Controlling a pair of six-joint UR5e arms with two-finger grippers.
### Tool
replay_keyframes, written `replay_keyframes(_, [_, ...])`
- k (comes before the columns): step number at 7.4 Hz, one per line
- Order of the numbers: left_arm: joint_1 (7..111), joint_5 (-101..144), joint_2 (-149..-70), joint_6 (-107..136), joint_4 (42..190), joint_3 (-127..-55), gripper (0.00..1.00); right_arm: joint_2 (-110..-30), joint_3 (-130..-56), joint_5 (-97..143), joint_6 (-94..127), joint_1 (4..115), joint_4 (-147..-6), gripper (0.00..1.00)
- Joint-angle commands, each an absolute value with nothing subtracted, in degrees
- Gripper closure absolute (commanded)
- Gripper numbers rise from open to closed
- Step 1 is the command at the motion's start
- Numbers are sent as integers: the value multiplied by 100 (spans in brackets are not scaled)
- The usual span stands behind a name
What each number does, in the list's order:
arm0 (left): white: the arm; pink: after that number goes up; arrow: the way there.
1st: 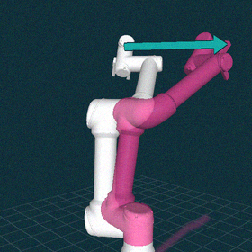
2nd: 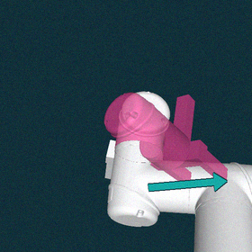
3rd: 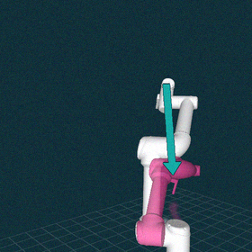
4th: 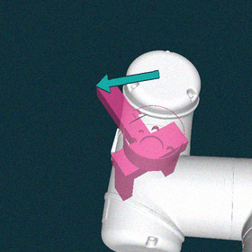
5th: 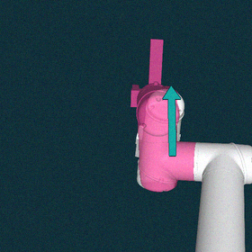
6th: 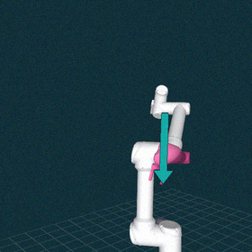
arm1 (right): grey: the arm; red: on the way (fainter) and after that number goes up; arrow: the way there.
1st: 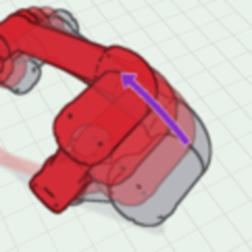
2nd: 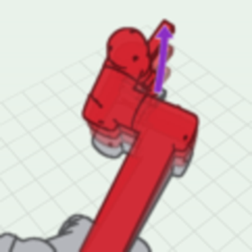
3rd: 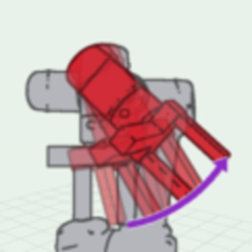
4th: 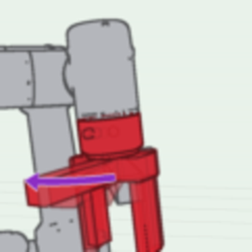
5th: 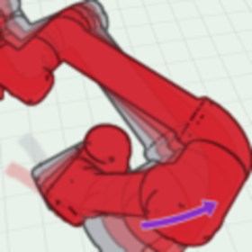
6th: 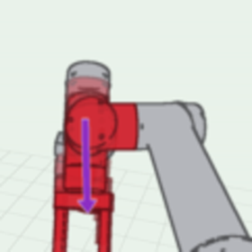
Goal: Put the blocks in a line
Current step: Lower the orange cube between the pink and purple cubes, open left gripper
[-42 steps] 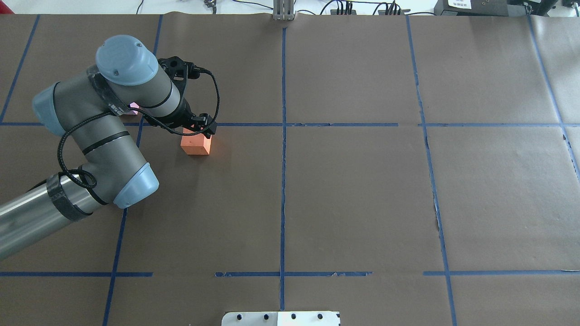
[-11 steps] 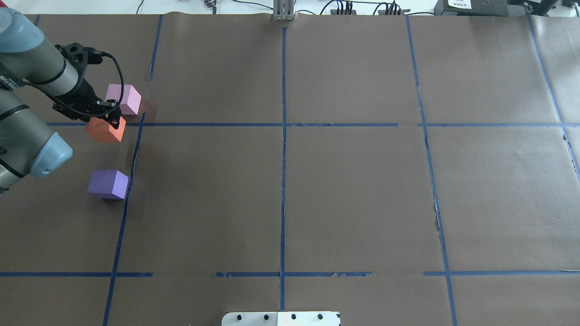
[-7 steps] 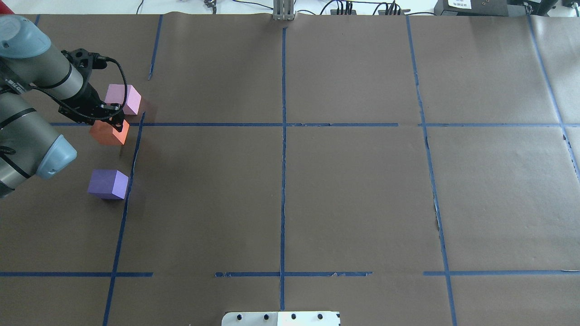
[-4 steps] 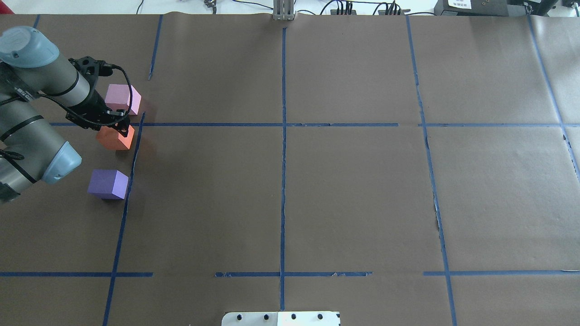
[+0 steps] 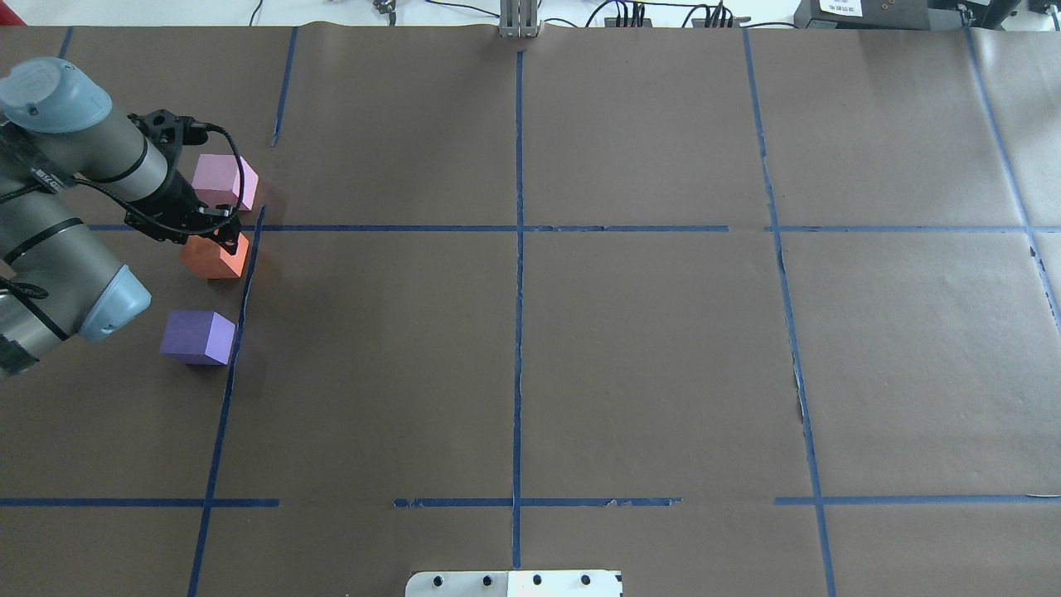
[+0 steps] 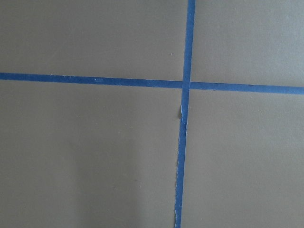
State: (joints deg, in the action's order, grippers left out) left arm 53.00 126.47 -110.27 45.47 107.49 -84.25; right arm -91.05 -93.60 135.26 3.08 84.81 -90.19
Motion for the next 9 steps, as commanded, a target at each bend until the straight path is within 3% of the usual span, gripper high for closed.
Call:
replay_keyframes(1, [5300, 12647, -11013, 4640, 10784, -8420, 68, -9105, -9360, 13526, 308, 8481, -9026, 0])
replay_keyframes(3, [5300, 12647, -11004, 4649, 10793, -8420, 67, -9105, -9360, 13526, 308, 8481, -9026, 0])
replay_keyframes(4, [5300, 12647, -10995, 4641, 10793, -8420, 62, -9105, -9360, 13526, 308, 8481, -9026, 0])
replay_keyframes(6, [5300, 12647, -10995, 4641, 10793, -8420, 36, -9105, -9360, 13526, 308, 8481, -9018, 0])
replay_keyframes(9, [5300, 12639, -10978, 4641, 10793, -8429, 23, -9105, -9360, 13526, 308, 8481, -9026, 0])
